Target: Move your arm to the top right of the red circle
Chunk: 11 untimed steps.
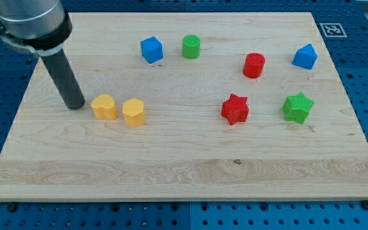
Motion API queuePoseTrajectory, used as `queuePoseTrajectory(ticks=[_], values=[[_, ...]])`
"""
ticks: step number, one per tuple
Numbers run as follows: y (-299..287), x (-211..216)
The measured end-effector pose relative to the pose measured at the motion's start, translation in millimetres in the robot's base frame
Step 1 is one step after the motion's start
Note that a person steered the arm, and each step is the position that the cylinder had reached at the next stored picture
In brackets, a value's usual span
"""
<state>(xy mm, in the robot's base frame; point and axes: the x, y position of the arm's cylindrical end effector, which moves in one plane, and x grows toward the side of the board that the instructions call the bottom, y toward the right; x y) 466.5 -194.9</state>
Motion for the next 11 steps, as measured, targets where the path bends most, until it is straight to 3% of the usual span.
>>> queuePoseTrajectory(ticks=[2, 3, 6, 9, 11], values=[[29, 18], [31, -20], [34, -37], [166, -56], [230, -104]])
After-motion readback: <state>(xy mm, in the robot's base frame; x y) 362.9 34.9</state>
